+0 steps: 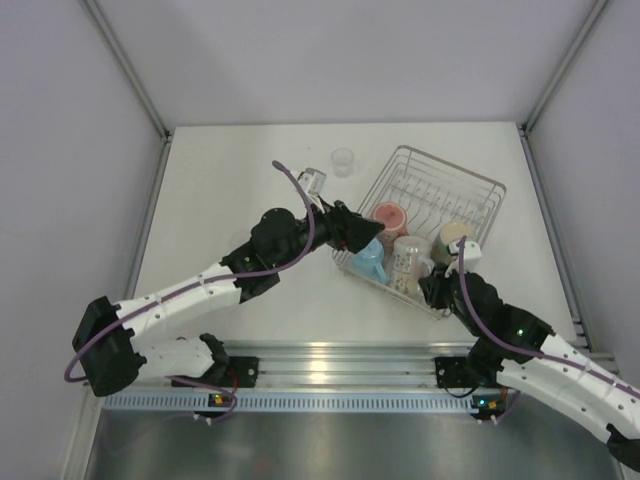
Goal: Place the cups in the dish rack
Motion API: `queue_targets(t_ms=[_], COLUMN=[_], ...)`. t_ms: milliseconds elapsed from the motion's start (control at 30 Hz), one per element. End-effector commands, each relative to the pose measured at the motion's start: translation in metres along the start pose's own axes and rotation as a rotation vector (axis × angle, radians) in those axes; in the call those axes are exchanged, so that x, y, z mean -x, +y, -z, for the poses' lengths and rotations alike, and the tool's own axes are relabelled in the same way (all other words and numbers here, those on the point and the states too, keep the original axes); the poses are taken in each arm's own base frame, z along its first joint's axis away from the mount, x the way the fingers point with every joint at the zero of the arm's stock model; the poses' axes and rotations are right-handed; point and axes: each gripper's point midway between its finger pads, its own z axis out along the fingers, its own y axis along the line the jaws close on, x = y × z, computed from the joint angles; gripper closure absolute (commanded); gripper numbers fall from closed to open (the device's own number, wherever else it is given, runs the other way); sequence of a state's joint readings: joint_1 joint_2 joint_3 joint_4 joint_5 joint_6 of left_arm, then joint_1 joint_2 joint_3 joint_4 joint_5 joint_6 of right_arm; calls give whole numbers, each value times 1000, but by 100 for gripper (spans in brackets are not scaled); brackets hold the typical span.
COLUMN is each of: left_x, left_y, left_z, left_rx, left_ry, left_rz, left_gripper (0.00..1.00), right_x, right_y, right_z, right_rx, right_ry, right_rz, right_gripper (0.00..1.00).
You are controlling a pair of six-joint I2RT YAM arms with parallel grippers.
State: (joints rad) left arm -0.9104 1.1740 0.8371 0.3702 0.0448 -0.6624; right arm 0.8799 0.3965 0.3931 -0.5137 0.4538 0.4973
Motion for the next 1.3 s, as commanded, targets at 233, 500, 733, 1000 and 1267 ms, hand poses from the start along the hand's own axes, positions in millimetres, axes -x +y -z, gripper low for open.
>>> queue_targets(t_ms=[233,500,733,1000,1267], left_x=[-33,-68,-89,-103,-110], left_y=[-3,8,30,35,30], left_z=[-44,-80,-96,-89,-83], left_rx=[-41,-27,49,57,25], left_ry=[190,373,453,517,553], left_rz=[-21,-22,-37,-35,-30], left_gripper=[47,77,81,81,82], right_x=[38,34,30,28,25], right_y=[22,27,30,32,31], right_z=[5,2,2,1,2], right_rx=[79,79,73,64,42], right_ry=[-147,-125,-112,-95,-81], right_rz=[-18,3,21,34,32], right_gripper=[100,100,100,99,89])
